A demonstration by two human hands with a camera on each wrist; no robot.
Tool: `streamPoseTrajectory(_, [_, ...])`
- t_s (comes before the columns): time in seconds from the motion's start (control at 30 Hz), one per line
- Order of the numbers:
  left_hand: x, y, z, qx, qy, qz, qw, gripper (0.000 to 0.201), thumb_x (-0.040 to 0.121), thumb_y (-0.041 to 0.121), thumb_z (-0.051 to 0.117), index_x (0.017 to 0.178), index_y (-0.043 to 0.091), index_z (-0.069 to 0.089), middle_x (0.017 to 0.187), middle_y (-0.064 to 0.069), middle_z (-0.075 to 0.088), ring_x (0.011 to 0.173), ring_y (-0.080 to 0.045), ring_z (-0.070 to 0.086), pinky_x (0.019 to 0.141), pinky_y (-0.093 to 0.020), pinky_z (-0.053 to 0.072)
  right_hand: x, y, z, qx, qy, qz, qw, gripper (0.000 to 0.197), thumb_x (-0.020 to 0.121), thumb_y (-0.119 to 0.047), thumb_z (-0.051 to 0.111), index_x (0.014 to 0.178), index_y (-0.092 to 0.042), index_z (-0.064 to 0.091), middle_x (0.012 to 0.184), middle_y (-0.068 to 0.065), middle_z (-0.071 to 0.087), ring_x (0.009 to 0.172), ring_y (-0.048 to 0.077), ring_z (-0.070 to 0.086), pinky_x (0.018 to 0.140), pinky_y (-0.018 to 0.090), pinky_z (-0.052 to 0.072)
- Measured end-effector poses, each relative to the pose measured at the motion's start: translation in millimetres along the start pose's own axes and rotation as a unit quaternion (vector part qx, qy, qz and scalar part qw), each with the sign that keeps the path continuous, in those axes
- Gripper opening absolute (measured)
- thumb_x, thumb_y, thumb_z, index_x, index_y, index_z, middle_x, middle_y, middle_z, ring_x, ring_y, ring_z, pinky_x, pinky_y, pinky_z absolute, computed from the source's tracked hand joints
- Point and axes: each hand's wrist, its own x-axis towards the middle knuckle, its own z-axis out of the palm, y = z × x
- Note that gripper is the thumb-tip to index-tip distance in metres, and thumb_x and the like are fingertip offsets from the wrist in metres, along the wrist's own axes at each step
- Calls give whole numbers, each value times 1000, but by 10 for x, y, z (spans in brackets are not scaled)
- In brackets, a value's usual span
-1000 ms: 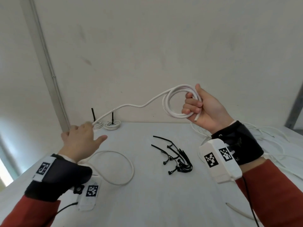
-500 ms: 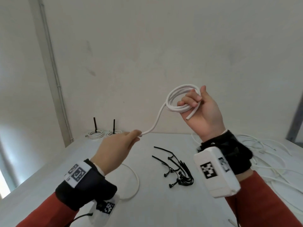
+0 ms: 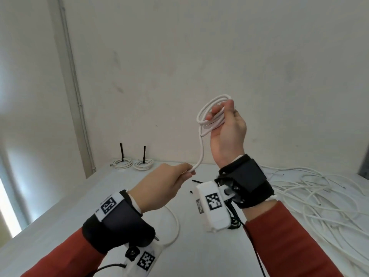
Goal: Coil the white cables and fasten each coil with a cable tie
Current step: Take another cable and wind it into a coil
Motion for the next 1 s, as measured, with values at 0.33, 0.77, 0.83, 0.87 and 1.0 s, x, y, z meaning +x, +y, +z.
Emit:
streamPoseTrajectory(0.33, [20,-162,-148,-24,26,-32,999,14,91,45,53,93,33,46,86,12,61,81,-4,57,67,-13,40,-54,-160,-140,60,-55,210,974,36,102,-31,33,77,-11,49,45,-5,31,38,10,31,64,24,34])
streamPoseTrajectory(0.77, [283,-23,-163,-502,236,-183,812,30,104,18,33,86,7,54,45,5,43,35,-4,28,37,-15,23,-108,-257,-423,183,-96,244,948,34,101,-28,37,85,-5,56,51,-4,37,46,12,41,64,25,49])
streamPoseTrajectory(0.83, [313,-73,-227,-517,206,-205,805,30,104,20,33,87,5,54,46,4,46,33,-5,26,36,-15,22,-134,-242,-456,212,-125,254,935,34,100,-28,37,85,-5,56,51,-3,38,46,13,41,63,27,50])
streamPoseTrajectory(0.87, [325,-110,-241,-501,196,-213,816,30,103,21,35,87,6,55,47,5,48,35,-7,28,36,-15,23,-142,-240,-457,225,-130,251,932,33,100,-27,37,85,-5,55,51,-3,39,47,13,41,64,27,50])
streamPoseTrajectory(1.0, [316,-235,-153,-339,191,-176,904,28,99,27,47,77,13,59,48,8,45,43,-9,35,45,-20,29,-139,-251,-386,231,-110,181,950,21,99,-25,38,85,-11,44,58,-5,43,53,13,43,73,28,45])
